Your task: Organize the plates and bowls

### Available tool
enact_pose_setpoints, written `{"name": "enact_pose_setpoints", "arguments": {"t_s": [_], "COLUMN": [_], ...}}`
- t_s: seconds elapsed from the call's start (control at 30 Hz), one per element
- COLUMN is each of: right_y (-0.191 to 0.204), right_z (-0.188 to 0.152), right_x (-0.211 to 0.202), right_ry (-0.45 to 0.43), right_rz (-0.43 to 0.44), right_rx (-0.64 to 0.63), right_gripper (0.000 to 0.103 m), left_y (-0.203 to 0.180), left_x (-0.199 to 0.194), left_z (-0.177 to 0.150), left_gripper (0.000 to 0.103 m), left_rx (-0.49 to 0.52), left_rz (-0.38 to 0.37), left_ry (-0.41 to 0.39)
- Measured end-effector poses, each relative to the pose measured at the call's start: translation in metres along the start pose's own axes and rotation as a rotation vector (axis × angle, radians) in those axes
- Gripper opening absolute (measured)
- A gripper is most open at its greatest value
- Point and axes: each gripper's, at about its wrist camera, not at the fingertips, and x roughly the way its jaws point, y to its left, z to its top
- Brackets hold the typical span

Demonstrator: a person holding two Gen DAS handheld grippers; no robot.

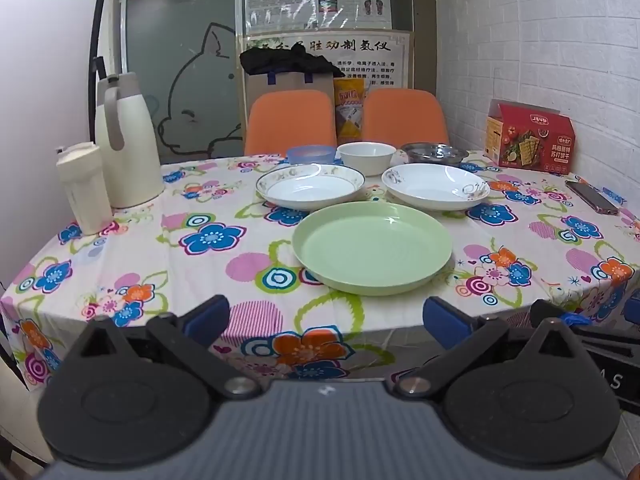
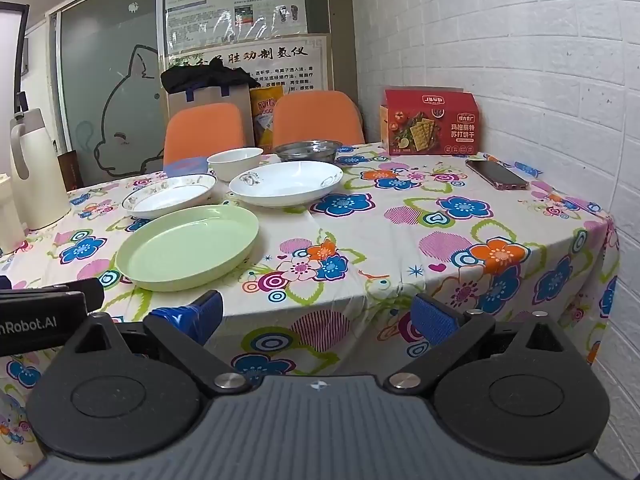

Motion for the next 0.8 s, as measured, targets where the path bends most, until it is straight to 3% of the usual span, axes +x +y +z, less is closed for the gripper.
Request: {"name": "enact_pose_setpoints", "arguments": {"t_s": [0.8], "right_y": [0.0018], "right_z": [-0.0042], "right_x": [0.0031], "right_ry": [0.017], "right_rz": [0.001], "right_rx": [-0.001], "right_gripper": [0.088], "left_y": [0.0015], "left_x": [0.0031], "left_z": [-0.0032], "left_gripper": [0.103], "left_rx": [-0.010], "left_rz": [-0.008], "left_ry": [0.022]}}
